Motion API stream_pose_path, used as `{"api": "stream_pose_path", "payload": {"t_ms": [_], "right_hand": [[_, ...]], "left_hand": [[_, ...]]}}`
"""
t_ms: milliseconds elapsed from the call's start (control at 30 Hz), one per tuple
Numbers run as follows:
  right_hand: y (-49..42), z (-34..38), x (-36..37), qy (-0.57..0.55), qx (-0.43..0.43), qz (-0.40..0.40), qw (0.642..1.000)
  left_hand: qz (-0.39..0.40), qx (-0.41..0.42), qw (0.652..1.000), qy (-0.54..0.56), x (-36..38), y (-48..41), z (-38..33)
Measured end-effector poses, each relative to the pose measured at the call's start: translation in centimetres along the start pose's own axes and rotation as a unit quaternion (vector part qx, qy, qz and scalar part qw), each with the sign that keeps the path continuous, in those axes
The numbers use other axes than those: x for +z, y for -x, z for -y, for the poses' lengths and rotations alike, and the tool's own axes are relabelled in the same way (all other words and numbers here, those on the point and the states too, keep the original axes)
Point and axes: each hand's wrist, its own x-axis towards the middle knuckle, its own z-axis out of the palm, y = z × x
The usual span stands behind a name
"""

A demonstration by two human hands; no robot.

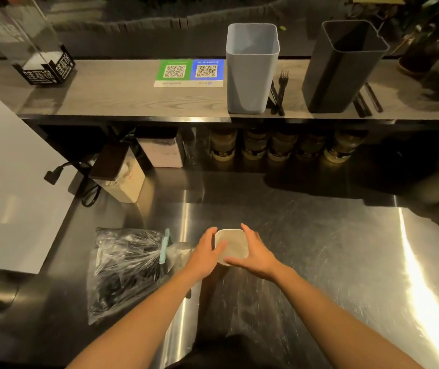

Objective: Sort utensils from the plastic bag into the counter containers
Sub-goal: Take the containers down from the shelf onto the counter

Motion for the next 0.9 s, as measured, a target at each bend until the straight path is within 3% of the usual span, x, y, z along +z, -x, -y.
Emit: {"api": "stream_pose_path", "payload": {"t_ms": [267, 567, 733, 900], "right_hand": [[-1.7, 5.2, -7.4, -0.019, -0.063, -0.167, 0.984], [-3.4, 15.9, -19.8, -0.071, -0.169, -0.332, 0.925], [-5.6, 18.9, -25.0, -0.064, -0.124, -0.386, 0.912], [-8.9, 18.8, -27.4, 0.006, -0.031, -0.349, 0.937]], "left_hand": [[-0.11, 0.123, 0.984, 0.071, -4.1, -1.4, -7.7], [-0.226, 0.267, 0.932, 0.093, -12.0, -5.5, -20.9], [-0.27, 0.287, 0.914, 0.093, -14.3, -8.5, -26.3], [-0.272, 0.248, 0.928, 0.054, -14.4, -11.3, -28.5]]}}
